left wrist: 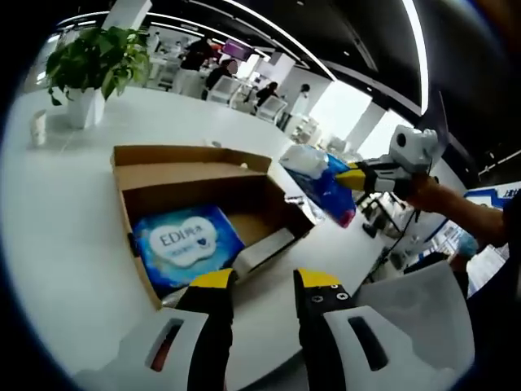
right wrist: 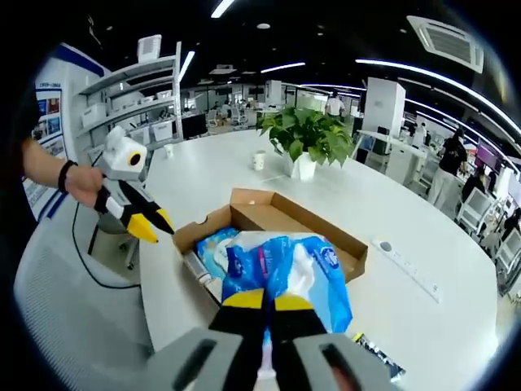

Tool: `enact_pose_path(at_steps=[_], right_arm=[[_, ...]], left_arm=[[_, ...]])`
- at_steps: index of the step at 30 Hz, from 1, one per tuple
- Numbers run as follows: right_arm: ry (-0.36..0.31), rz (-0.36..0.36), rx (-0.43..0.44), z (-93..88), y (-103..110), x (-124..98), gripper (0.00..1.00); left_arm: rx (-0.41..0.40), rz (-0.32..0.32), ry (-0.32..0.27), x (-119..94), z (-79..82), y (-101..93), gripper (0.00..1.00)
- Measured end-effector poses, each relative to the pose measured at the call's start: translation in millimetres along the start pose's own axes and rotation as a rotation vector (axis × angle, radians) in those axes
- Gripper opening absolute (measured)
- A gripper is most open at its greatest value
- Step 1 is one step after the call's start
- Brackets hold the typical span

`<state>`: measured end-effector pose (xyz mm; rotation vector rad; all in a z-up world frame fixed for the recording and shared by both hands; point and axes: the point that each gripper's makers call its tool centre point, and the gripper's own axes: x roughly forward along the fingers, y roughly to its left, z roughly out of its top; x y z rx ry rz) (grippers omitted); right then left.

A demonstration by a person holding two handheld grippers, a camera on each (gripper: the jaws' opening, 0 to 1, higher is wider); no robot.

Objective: Operate the shoe box by opening the lid, removing the specified soft item, and placing it in the target area until the item is outside and the box remains undamaged.

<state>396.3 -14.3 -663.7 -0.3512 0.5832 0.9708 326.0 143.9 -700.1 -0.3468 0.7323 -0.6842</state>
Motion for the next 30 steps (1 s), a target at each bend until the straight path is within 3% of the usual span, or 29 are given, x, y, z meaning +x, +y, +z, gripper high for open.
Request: enact_pose_path(at_steps=[18,30], right_arm=[[0.079,-0.054,0.055,-68.0,-21.1,-43.6,0.00],[0.131,-0.079,0.104,-127.4,-44.0,-65.8,0.00]], left_arm=[[0.026,-0.027,0.044,20.6,-5.8,-21.4,0.29],[0.048,-0.047,0.061,37.8,-0.6,-40.4,0.29]])
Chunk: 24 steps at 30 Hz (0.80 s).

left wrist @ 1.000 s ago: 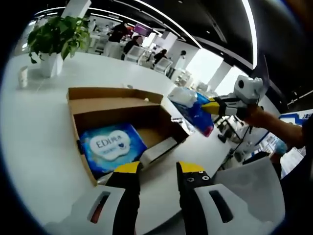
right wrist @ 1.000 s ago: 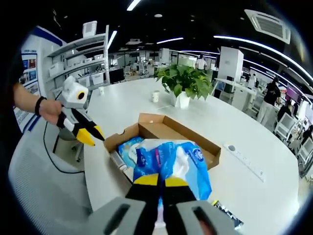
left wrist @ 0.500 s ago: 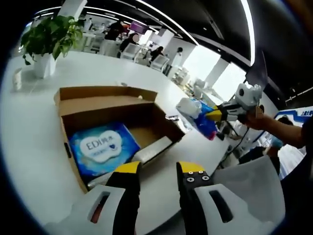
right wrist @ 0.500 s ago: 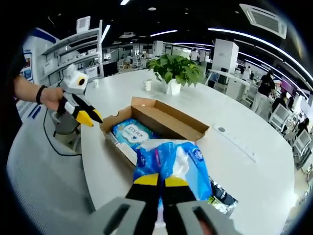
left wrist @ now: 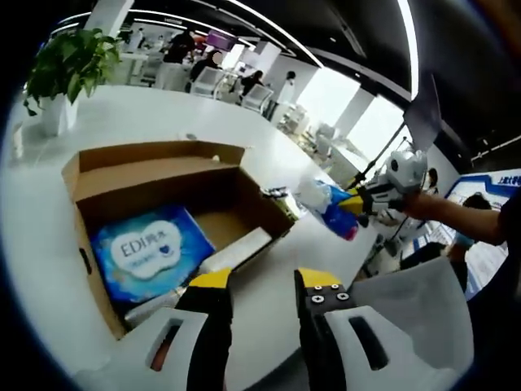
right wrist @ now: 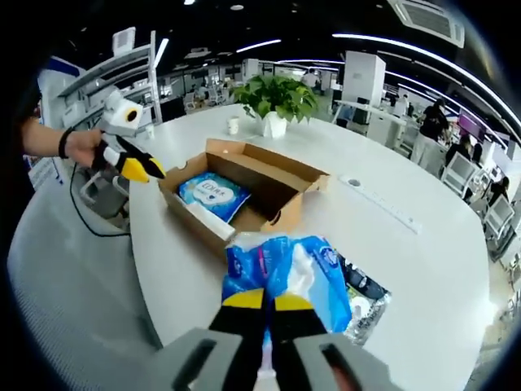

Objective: Operate the shoe box by opening the lid, removing the specified soft item, and placing it in the target area until the item is outside and the box remains undamaged.

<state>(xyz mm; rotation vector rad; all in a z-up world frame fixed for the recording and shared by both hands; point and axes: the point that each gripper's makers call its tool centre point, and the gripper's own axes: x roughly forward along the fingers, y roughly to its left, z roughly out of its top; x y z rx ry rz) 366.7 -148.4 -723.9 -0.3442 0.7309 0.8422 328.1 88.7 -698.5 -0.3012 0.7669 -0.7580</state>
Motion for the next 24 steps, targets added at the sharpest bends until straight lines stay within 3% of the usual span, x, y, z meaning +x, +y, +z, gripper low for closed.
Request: enact_pose_path(at_steps=[8,24], right_arm=[[0.042,-0.045,0.034,-38.8,-28.2,-13.5,0.00],[0.079,-0.068,0.054,-85.0,-66.7,-37.9,0.00]], left_arm=[[0.006,-0.005,0.025,8.1,-2.4,-7.6,0.29],[-0.021,0.018,0.032,20.7,-13.4,-18.6,0.29]])
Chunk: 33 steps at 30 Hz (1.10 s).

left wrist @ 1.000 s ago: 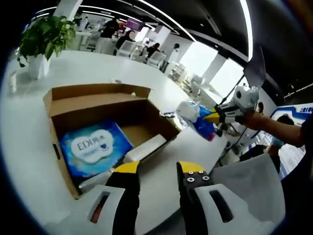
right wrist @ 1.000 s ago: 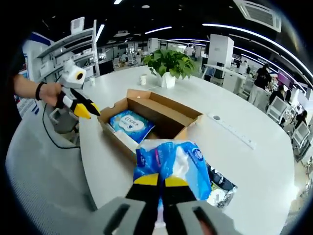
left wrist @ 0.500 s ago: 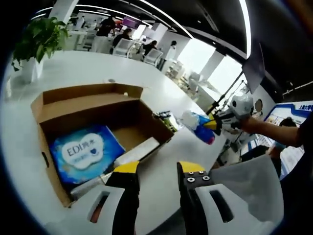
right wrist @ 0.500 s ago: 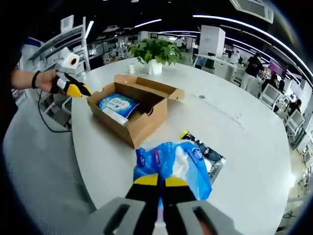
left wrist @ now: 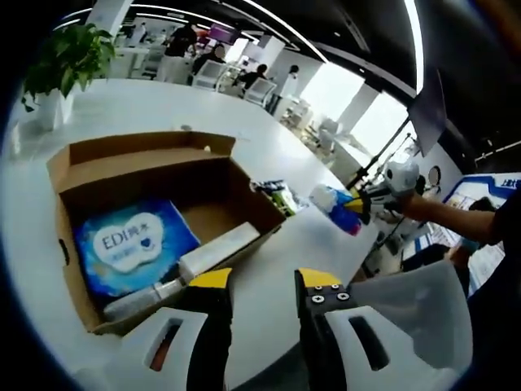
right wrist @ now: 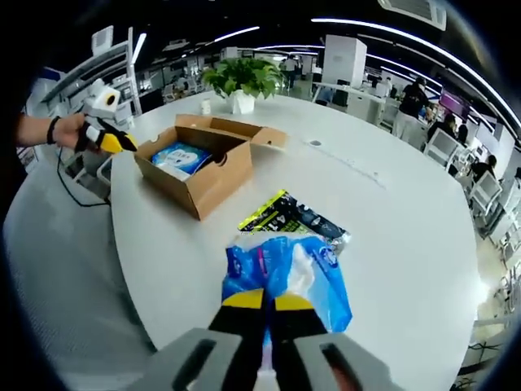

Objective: Operate the shoe box by opening the lid, removing the specified soft item, and placing it in the target area until the item is outside and the box remains undamaged.

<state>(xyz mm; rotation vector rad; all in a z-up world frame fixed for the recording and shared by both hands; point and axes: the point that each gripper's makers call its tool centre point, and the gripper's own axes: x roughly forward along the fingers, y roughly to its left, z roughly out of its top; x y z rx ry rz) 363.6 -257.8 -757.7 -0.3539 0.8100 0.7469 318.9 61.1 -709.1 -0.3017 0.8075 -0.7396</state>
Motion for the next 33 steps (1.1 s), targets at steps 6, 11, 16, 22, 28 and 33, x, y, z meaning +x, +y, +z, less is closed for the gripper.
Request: enact_pose_path(at_steps=[6,11,16,22,28,33], right_arm=[[0.100,-0.014,-0.155,-25.3,-14.9,-3.1,0.00],[0.111,-0.001,-0.163,-31.3,-28.8,-0.9,0.00],[0.106,0.002,-0.180,-22.6,-43.4,0.5,0.00],[0.112,0.010,-0.220,-7.0,-58.9,9.2,0.00],[0.153,0.018,-0.284,-4.0,-72.7,20.5,0.00],[0.183,0.036,-0.341,-4.9,-76.7,27.5,0.00]], left_arm=[[-0.012,0.008,-0.014,-0.5,0.0,-1.2,0.29],[-0.025,0.024,-0.017,-3.6,-4.0,2.7,0.29],[-0.037,0.040,-0.019,-7.1,-6.3,6.6,0.29],[-0.047,0.057,-0.026,-9.6,-6.3,8.6,0.29],[-0.057,0.072,-0.032,-13.1,-8.3,7.8,0.29],[-0.066,0.093,-0.041,-18.8,-8.4,10.6,0.29]])
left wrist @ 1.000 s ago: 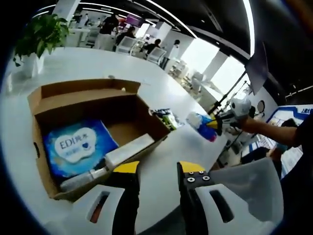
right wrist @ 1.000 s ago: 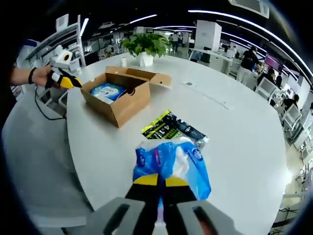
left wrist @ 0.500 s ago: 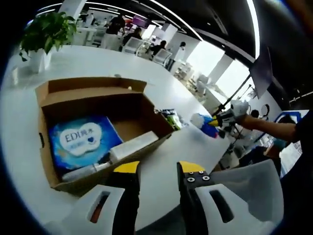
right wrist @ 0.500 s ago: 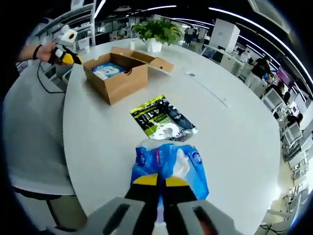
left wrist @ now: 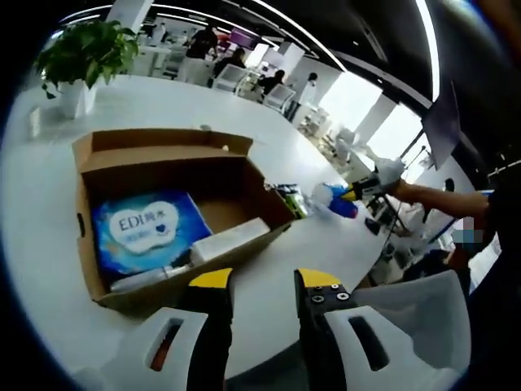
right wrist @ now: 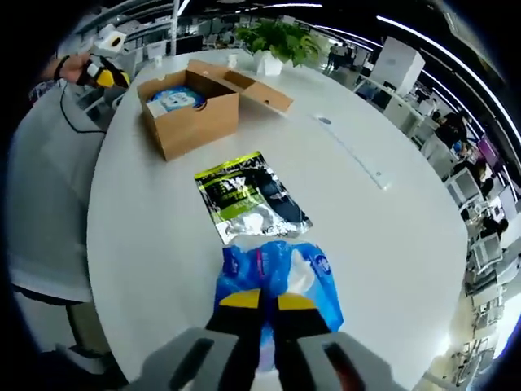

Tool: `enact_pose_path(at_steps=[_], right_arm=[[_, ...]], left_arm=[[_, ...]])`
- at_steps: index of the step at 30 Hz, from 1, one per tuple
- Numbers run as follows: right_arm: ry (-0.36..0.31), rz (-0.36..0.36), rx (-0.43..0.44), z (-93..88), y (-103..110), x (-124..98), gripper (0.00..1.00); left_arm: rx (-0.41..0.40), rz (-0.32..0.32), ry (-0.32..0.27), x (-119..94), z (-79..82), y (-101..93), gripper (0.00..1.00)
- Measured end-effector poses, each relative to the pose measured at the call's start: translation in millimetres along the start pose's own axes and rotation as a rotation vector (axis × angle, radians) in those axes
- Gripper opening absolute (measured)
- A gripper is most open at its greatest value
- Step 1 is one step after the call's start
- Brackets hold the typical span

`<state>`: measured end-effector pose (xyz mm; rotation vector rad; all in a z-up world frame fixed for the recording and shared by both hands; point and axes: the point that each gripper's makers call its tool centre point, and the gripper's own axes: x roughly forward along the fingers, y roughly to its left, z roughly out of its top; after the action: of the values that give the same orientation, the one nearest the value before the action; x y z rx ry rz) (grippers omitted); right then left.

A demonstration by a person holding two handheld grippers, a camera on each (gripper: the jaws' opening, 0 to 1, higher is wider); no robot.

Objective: Operate the shoe box by opening the lid, removing the specified soft item, and placing it in the target area until the item is outside and the box remains undamaged.

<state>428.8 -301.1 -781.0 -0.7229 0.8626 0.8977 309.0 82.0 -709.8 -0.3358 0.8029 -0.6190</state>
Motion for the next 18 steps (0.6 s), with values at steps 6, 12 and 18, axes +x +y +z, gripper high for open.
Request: enact_pose_path(at_steps=[6,12,18], right_arm=[[-0.001,0.003,0.003,-0.5,-8.2,5.3,0.00],[0.004,-0.009,0.007,-0.7,-14.2,10.3,0.00],[0.015,-0.008,0.007,-3.8,-19.3,16.0,0.01]], left_arm=[[-0.011,0.019,-0.006,-3.3,-1.5,2.7,0.29],[-0.025,0.028,-0.019,-3.0,-3.6,0.8,0.29],[-0.034,0.033,-0.026,-3.9,-6.0,-0.9,0.29]])
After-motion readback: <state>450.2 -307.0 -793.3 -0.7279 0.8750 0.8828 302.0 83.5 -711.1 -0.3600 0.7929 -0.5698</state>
